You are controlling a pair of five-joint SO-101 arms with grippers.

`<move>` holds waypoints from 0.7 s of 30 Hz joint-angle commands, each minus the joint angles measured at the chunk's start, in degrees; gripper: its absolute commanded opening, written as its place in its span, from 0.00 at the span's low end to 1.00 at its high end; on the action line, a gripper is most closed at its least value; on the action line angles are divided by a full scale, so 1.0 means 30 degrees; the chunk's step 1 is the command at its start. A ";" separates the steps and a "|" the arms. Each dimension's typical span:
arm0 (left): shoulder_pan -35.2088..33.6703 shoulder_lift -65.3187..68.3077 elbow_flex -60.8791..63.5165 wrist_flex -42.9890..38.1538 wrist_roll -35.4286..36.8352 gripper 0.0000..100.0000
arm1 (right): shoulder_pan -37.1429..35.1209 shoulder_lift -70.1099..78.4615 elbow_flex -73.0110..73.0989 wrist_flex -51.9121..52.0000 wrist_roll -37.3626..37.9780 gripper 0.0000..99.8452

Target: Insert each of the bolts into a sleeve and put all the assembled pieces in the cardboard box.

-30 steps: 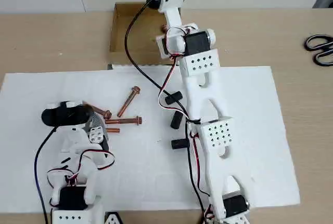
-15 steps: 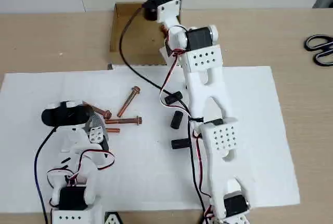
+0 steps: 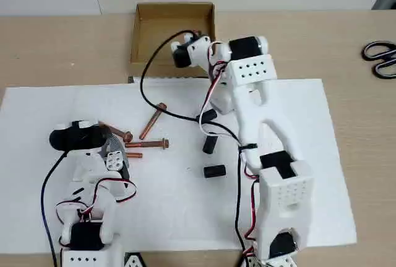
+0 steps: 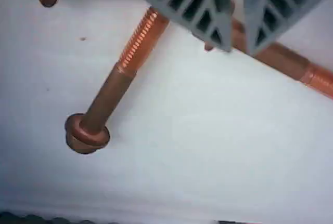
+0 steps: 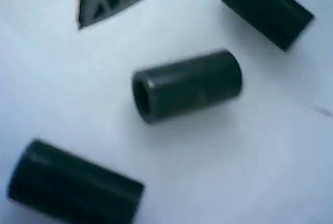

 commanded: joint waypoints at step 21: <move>-0.0088 -0.0147 -0.0132 -0.0352 -0.0117 0.01 | 0.1245 0.1890 0.0029 -0.2125 0.5773 0.16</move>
